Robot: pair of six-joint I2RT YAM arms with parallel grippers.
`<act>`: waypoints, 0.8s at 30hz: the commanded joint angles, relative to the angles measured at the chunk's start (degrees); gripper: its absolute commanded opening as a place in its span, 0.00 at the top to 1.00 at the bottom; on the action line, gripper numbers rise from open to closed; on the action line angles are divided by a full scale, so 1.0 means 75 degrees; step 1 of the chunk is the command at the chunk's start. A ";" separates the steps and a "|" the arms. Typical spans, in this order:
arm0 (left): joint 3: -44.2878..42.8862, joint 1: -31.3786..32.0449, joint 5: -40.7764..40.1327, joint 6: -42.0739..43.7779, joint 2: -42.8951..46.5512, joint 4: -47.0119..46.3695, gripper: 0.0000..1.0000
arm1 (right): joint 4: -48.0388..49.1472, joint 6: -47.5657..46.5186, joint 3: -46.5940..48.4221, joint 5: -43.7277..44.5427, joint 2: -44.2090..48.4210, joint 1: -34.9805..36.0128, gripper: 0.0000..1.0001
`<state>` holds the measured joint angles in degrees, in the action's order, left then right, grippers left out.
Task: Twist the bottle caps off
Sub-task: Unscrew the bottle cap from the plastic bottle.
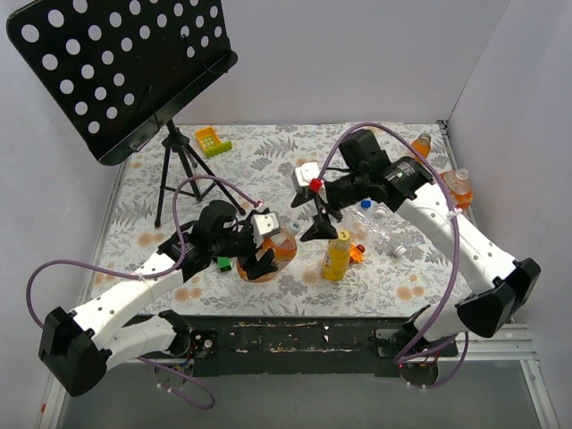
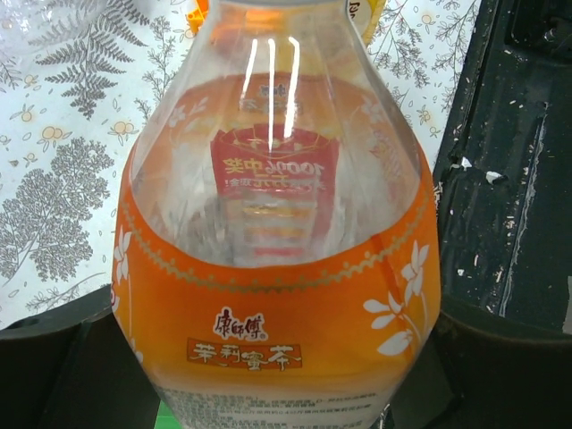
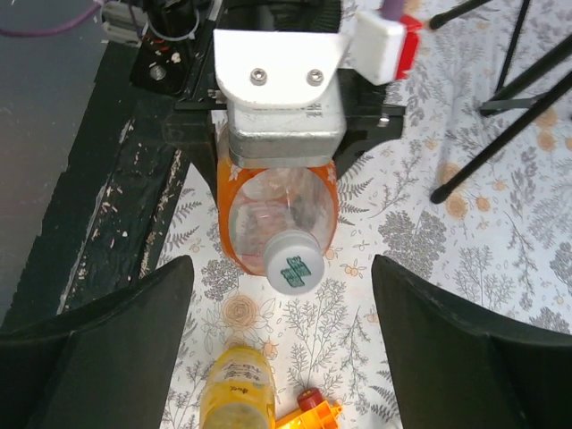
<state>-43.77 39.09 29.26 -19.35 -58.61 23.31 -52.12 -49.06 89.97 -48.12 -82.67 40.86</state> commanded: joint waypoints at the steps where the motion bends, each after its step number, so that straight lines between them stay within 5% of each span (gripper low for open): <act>1: 0.0000 -0.0044 0.0025 -0.0243 0.0467 -0.0647 1.00 | 0.0749 0.1430 -0.0171 -0.0135 0.0628 -0.0326 0.08; 8: -0.0246 -0.0021 -0.0244 -0.0513 0.0292 -0.0694 1.00 | 0.2200 0.3819 -0.1097 -0.1646 0.1062 -0.1147 0.06; 16: -0.0597 0.0155 -0.1075 -0.0654 -0.0013 -0.0729 1.00 | 0.2355 0.5766 -0.1098 -0.0323 0.0594 -0.1218 0.07; 24: -0.0867 0.0401 -0.1486 -0.0759 -0.0377 -0.0881 1.00 | 0.2402 0.6248 -0.1145 0.0321 0.0172 -0.1136 0.12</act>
<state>-45.89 40.99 19.84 -24.32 -62.15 22.20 -35.48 -5.74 80.66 -48.97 -80.18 31.88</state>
